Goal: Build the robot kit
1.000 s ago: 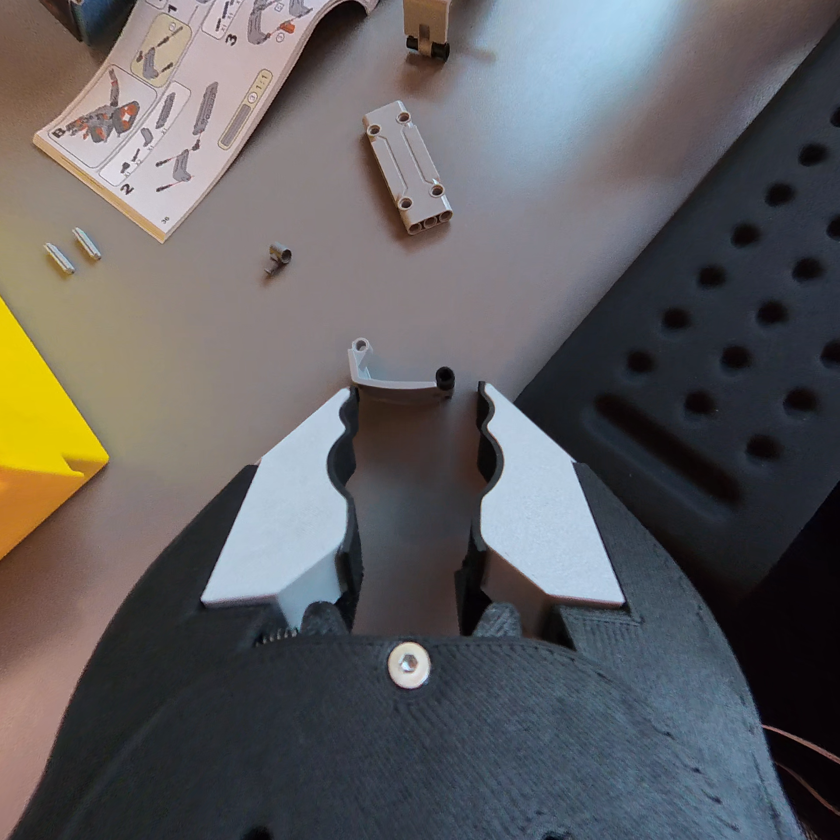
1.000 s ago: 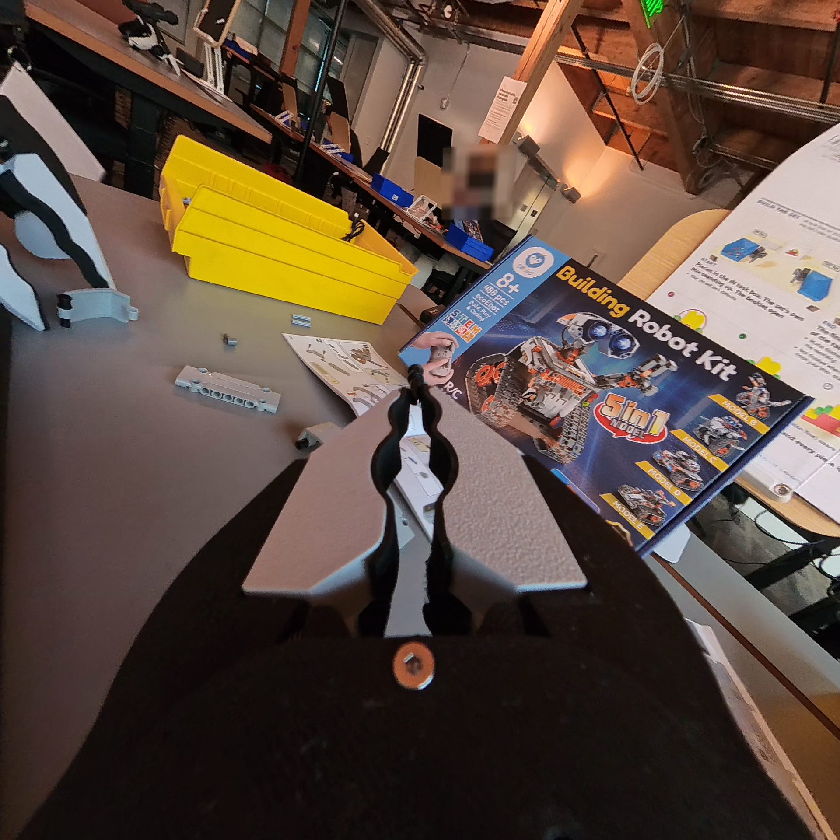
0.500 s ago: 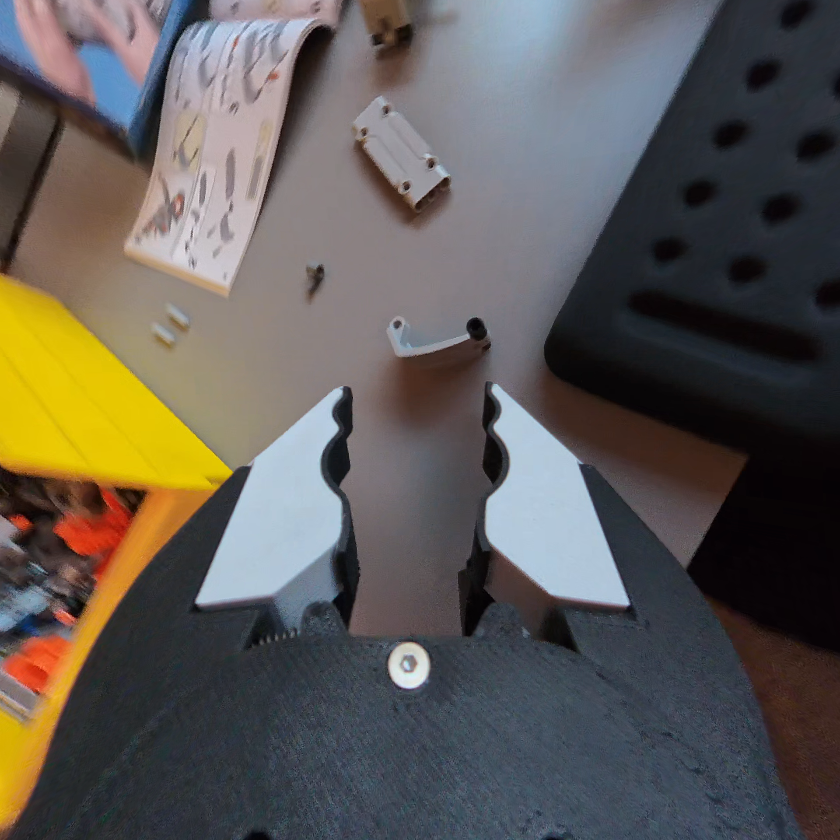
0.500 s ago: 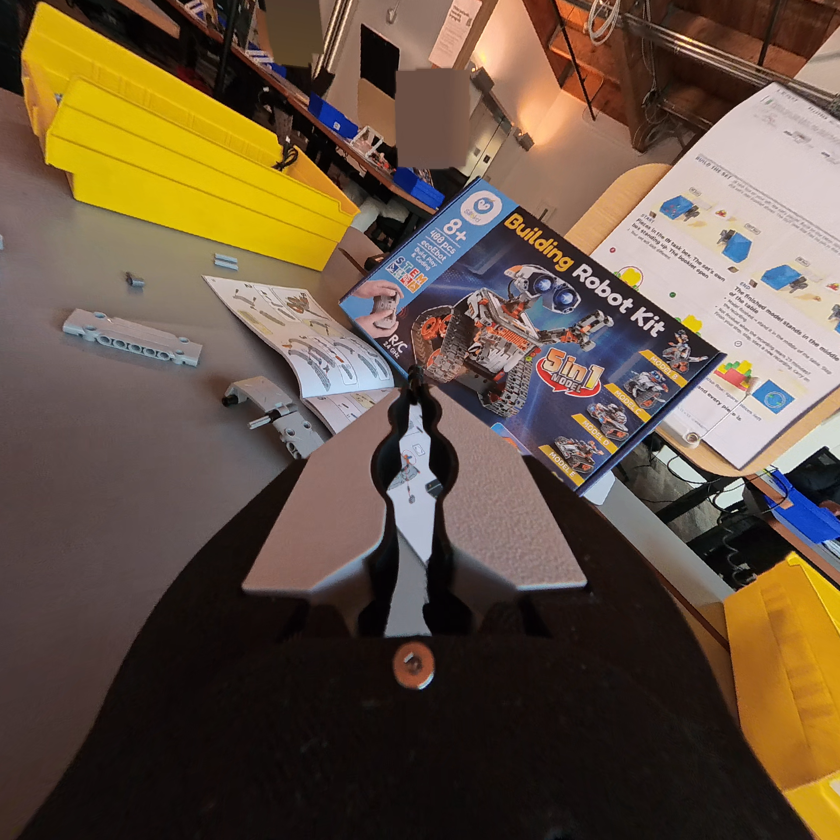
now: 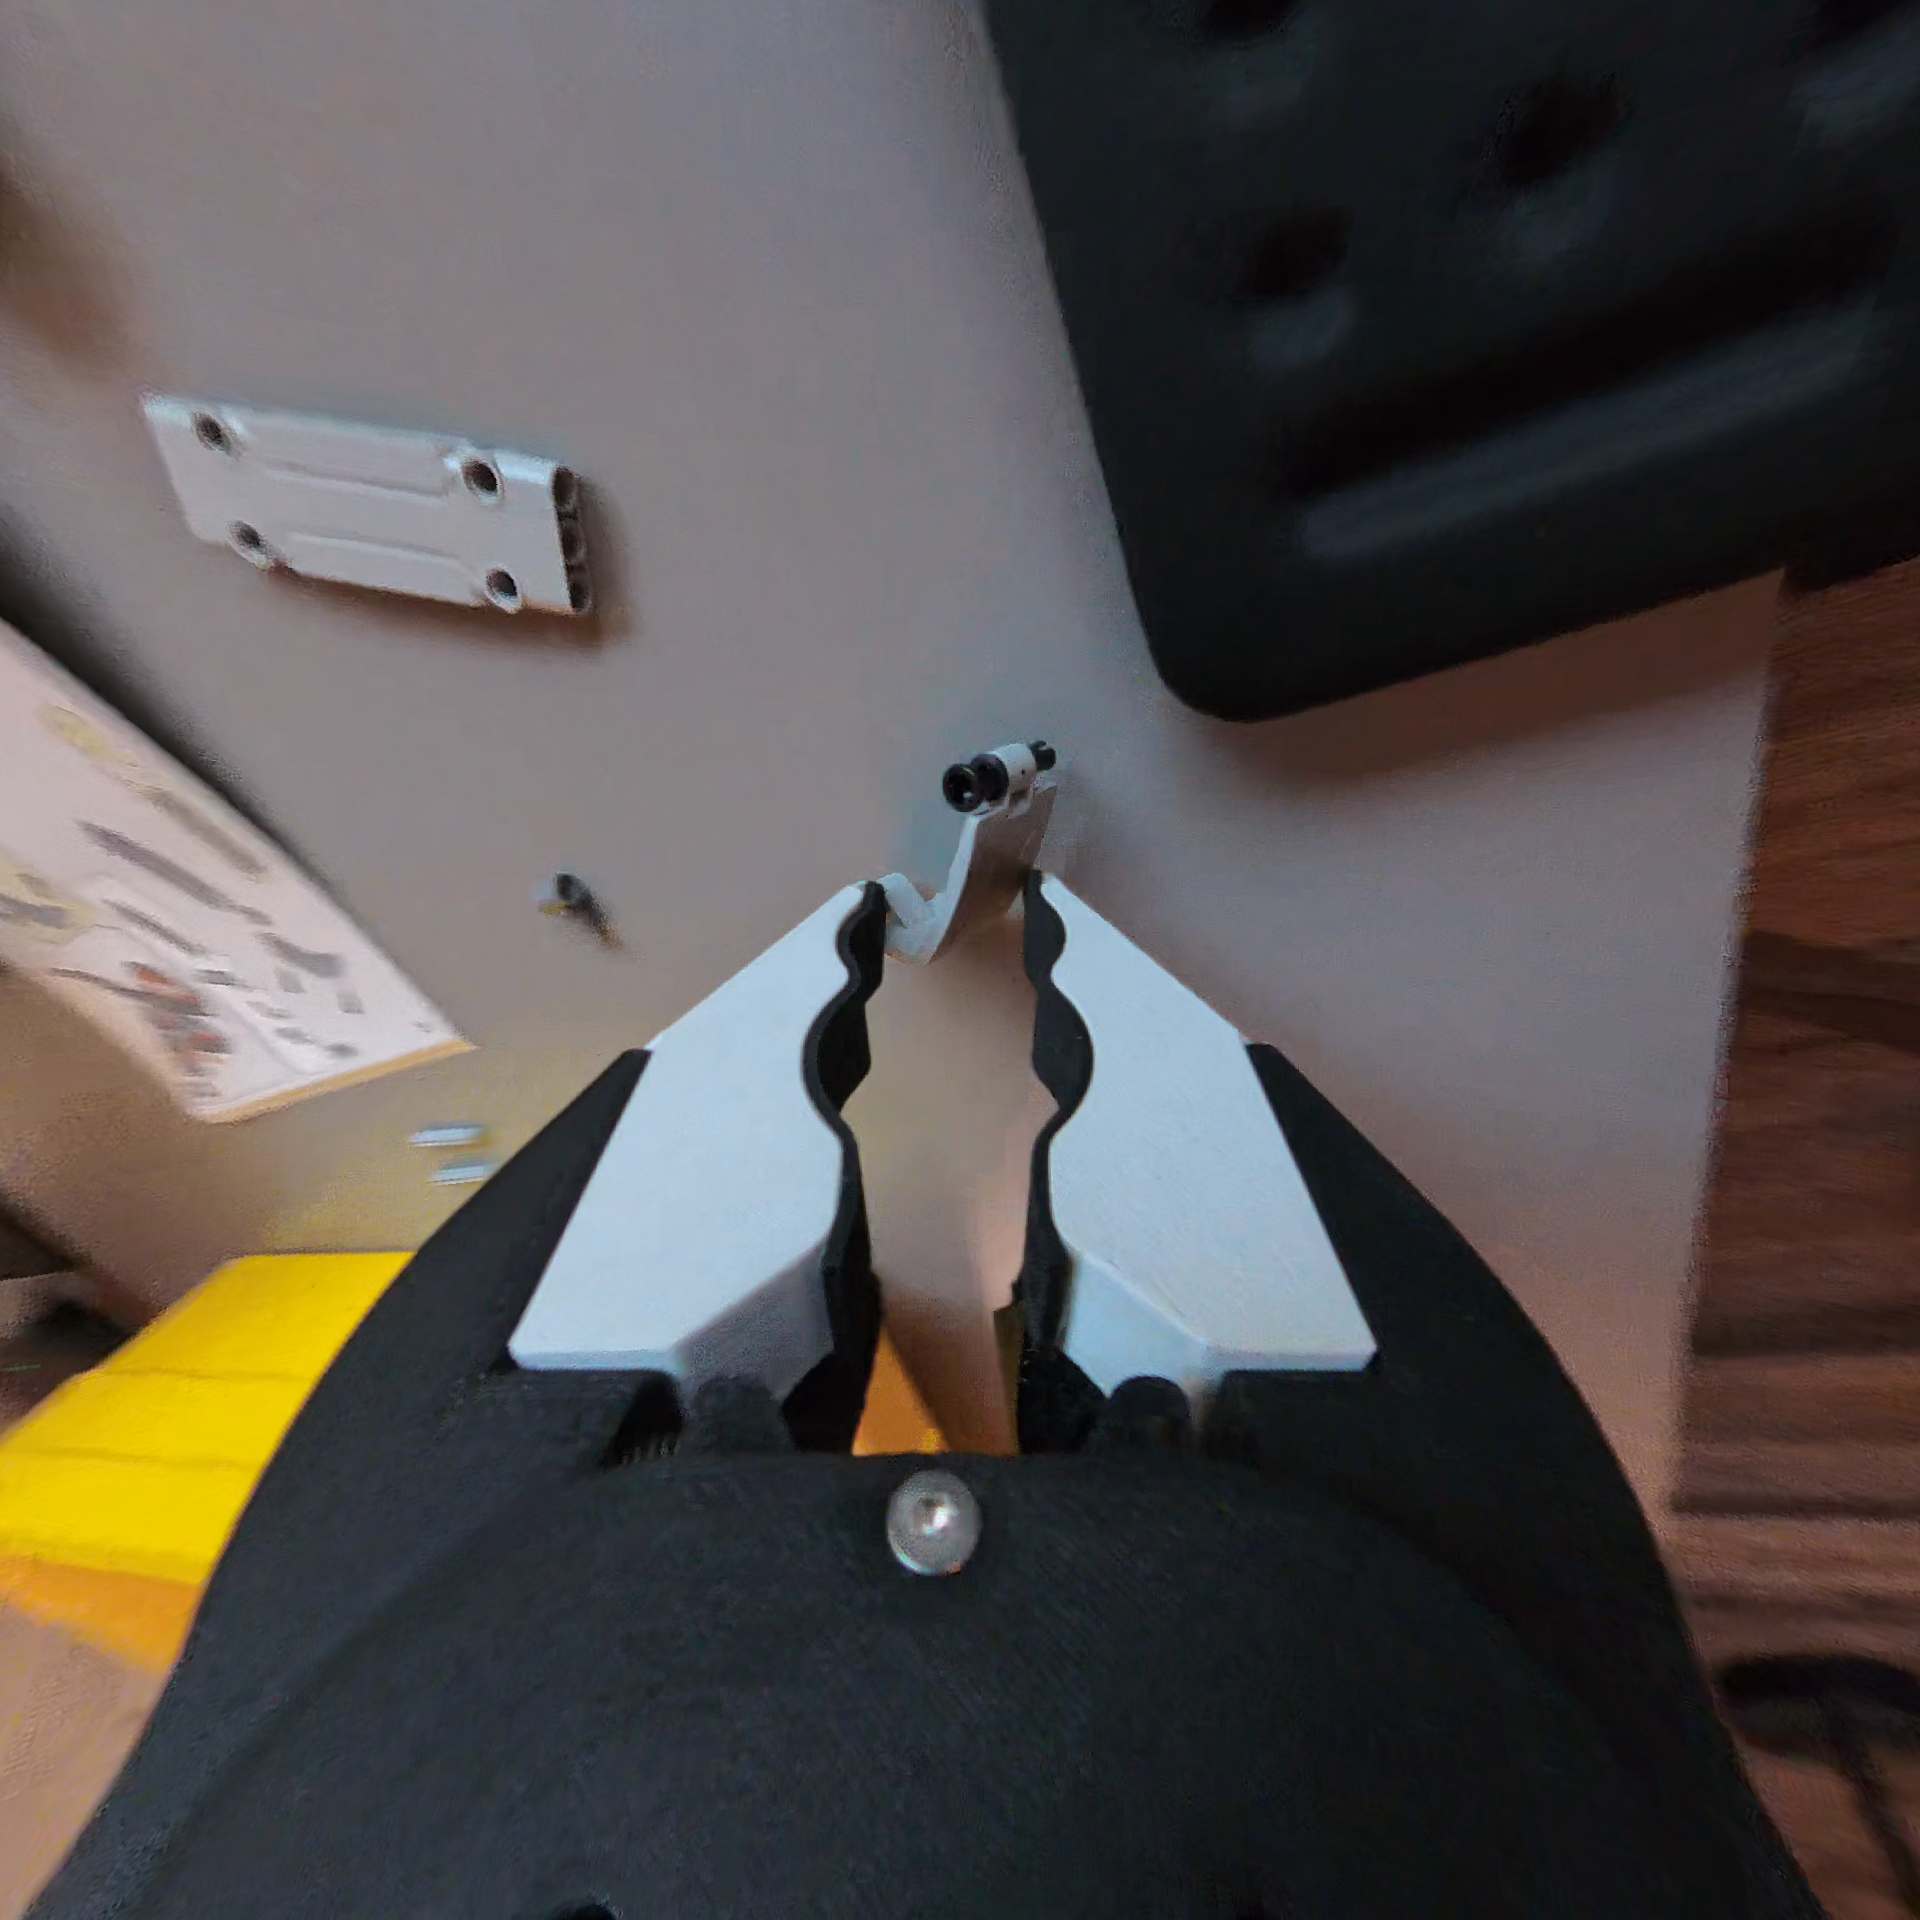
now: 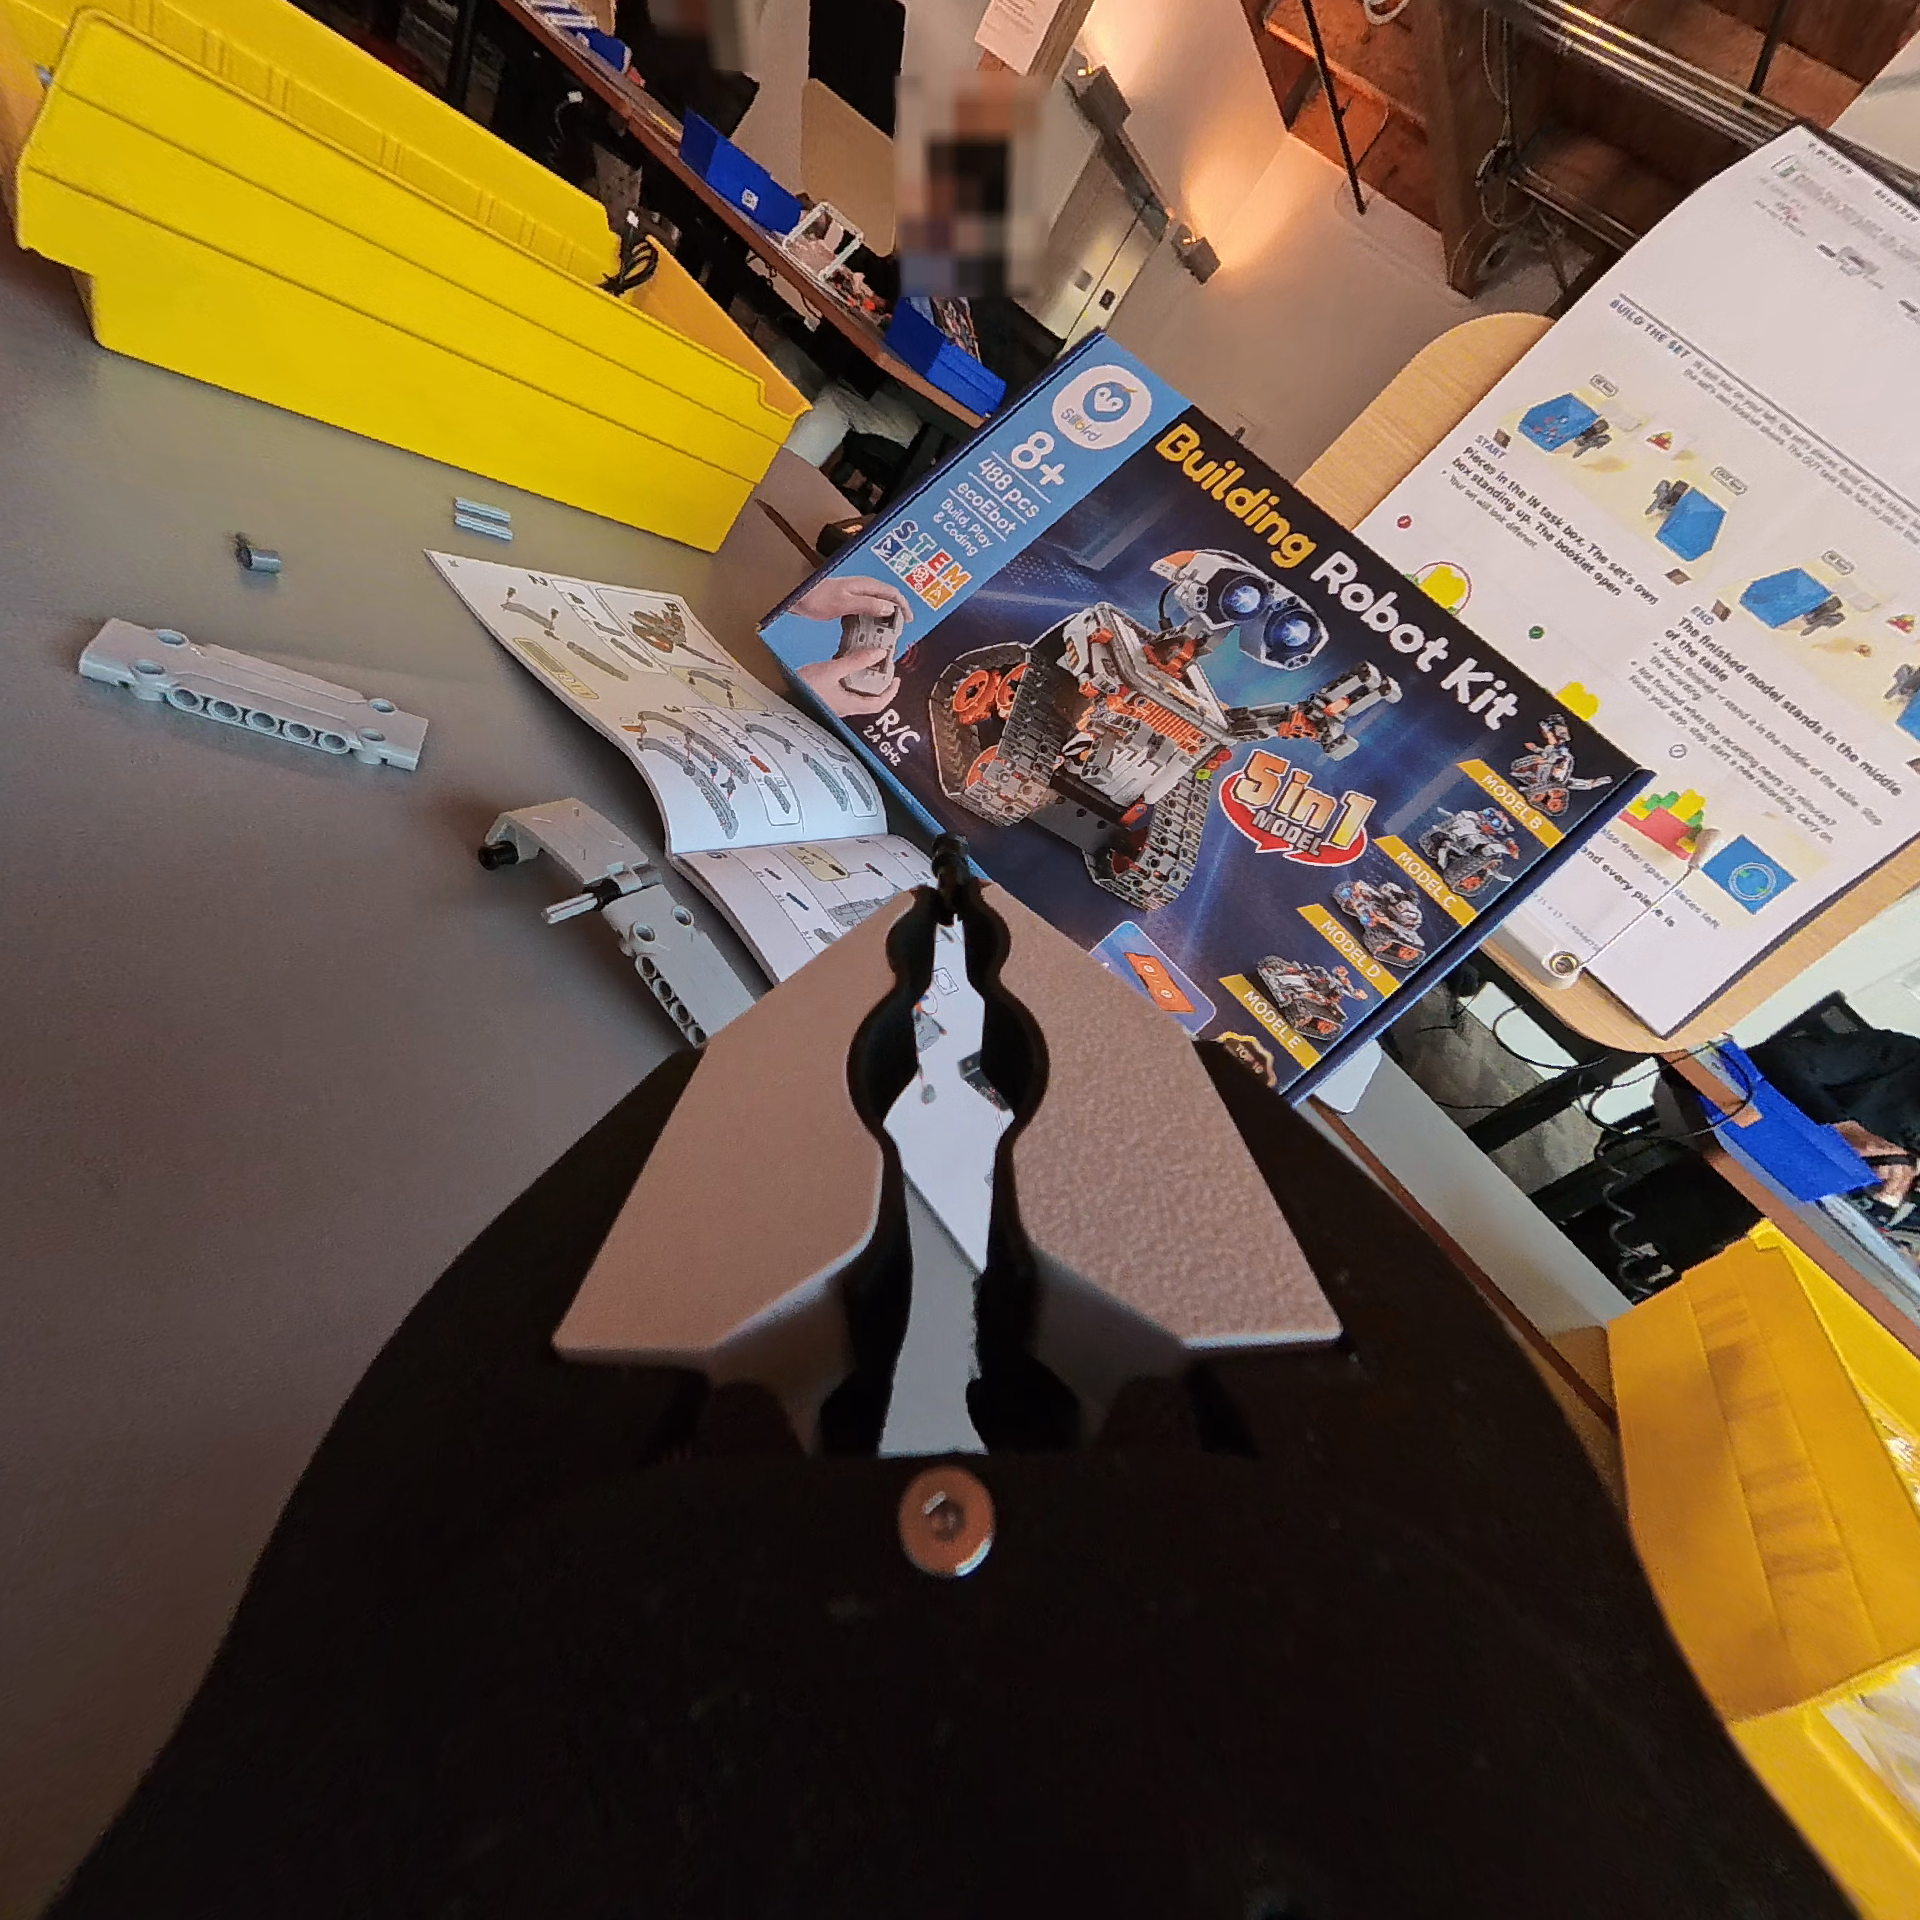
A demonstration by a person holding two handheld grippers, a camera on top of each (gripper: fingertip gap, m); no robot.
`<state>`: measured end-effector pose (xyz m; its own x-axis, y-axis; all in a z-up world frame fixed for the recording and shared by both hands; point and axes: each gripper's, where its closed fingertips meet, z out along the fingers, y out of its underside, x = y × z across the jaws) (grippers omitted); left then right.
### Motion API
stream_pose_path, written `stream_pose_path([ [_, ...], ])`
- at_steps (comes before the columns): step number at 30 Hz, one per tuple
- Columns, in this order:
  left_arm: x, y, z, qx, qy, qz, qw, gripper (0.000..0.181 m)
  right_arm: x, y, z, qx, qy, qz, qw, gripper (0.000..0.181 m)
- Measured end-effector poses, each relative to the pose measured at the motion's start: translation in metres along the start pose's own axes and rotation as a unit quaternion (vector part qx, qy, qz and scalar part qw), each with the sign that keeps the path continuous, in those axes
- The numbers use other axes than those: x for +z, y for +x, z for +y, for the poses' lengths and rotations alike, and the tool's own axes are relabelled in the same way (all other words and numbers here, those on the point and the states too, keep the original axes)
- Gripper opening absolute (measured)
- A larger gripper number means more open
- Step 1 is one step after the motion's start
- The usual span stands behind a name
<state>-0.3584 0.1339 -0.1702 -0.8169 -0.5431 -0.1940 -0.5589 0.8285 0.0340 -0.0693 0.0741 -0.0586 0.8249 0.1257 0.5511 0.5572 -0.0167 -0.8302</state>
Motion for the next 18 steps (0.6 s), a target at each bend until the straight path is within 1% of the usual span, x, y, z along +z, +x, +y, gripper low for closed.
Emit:
stream_pose_path([
  [2,-0.003,0.007,-0.003,-0.074,0.011,0.090,0.993,0.025,0.001,0.000,0.001,0.009,-0.001,-0.005,1.000,0.003],
  [3,-0.006,0.011,-0.004,-0.118,0.014,0.143,0.983,0.025,0.001,-0.001,0.001,0.011,0.000,-0.007,1.000,0.003],
  [4,-0.010,0.018,-0.004,-0.159,0.012,0.208,0.965,0.025,0.000,-0.001,0.000,0.012,0.001,-0.009,1.000,0.004],
  [6,-0.017,0.024,-0.003,-0.239,-0.002,0.314,0.919,0.025,-0.002,-0.002,-0.002,0.016,0.007,-0.014,1.000,0.004],
  [8,-0.021,0.021,-0.008,-0.307,-0.001,0.385,0.870,0.025,-0.004,-0.002,-0.004,0.022,0.014,-0.017,1.000,0.004],
  [9,-0.020,0.016,-0.012,-0.337,0.002,0.401,0.852,0.025,-0.004,-0.002,-0.004,0.026,0.016,-0.019,0.999,0.004],
  [12,-0.012,0.002,-0.023,-0.412,0.016,0.418,0.809,0.025,-0.008,0.001,-0.006,0.038,0.025,-0.022,0.999,0.004],
  [16,-0.004,-0.002,-0.028,-0.441,0.011,0.404,0.801,0.025,-0.012,0.005,-0.011,0.062,0.043,-0.023,0.997,0.004],
  [17,-0.002,-0.004,-0.028,-0.450,0.006,0.396,0.801,0.019,-0.013,0.005,-0.012,0.065,0.047,-0.025,0.996,0.004],
  [18,-0.002,-0.004,-0.029,-0.452,0.006,0.394,0.800,0.018,-0.013,0.005,-0.013,0.068,0.050,-0.027,0.996,0.004],
])
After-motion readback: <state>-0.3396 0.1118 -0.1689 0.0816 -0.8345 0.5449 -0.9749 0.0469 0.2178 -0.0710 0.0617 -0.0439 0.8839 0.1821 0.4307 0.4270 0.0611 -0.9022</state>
